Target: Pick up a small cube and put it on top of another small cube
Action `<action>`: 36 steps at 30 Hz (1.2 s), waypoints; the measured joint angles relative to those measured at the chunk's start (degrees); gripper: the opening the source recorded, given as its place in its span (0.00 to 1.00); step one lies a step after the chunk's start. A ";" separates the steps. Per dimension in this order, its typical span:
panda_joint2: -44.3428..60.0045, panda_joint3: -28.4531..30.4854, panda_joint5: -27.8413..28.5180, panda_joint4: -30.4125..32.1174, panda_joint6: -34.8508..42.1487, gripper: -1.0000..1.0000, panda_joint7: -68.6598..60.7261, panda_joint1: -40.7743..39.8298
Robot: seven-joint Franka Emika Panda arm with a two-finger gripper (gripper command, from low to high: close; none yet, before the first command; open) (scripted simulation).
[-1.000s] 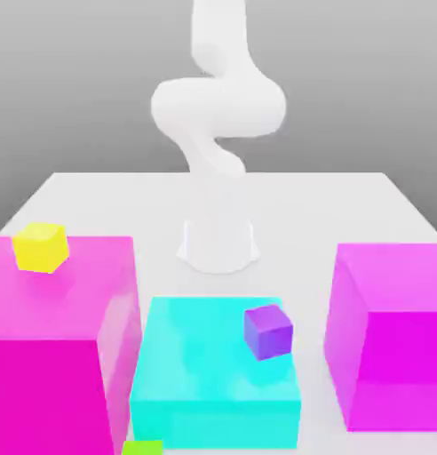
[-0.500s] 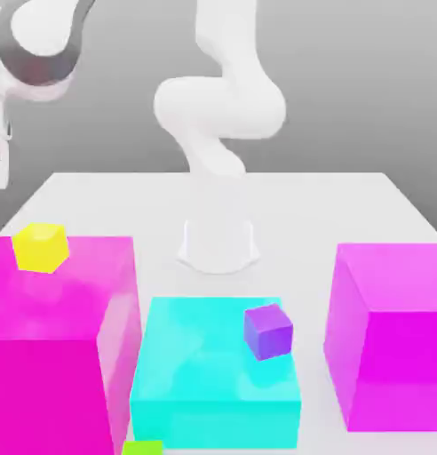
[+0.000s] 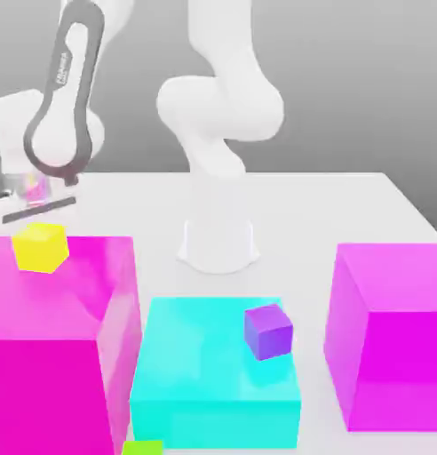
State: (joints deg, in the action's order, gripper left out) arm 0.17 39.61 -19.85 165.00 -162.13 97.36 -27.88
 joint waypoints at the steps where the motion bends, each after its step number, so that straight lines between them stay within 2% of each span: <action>1: 0.02 -0.34 1.16 0.38 -0.30 0.50 2.49 -0.59; 5: -0.91 -4.82 7.48 1.44 -1.07 0.50 12.99 -3.99; 8: -1.82 -7.96 12.65 2.11 -1.52 0.50 21.03 0.47; 14: -4.07 -12.81 24.43 3.15 -2.00 0.50 37.85 1.09; 16: -1.88 -13.63 22.20 2.85 -4.06 0.50 37.42 2.62; 18: 2.06 -16.91 14.44 2.17 -7.06 0.50 32.23 1.90; 20: 6.23 -23.82 6.40 1.26 -10.17 0.50 26.52 -3.20; 22: 10.31 -31.49 1.65 0.38 -13.46 0.50 23.03 -9.77; 23: 12.19 -34.71 0.57 0.02 -15.08 0.00 22.16 -12.76; 30: 12.59 -35.74 0.33 -0.06 -15.55 0.00 21.98 -13.75; 32: 9.60 -31.65 3.64 0.61 -13.16 0.00 24.47 -10.49; 34: 5.65 -27.77 10.48 1.49 -10.14 0.00 29.45 -8.41; 36: 1.45 -26.47 17.08 2.30 -6.88 0.00 34.17 -9.37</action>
State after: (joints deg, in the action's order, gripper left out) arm 1.63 13.14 -2.77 167.29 -169.01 131.53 -37.24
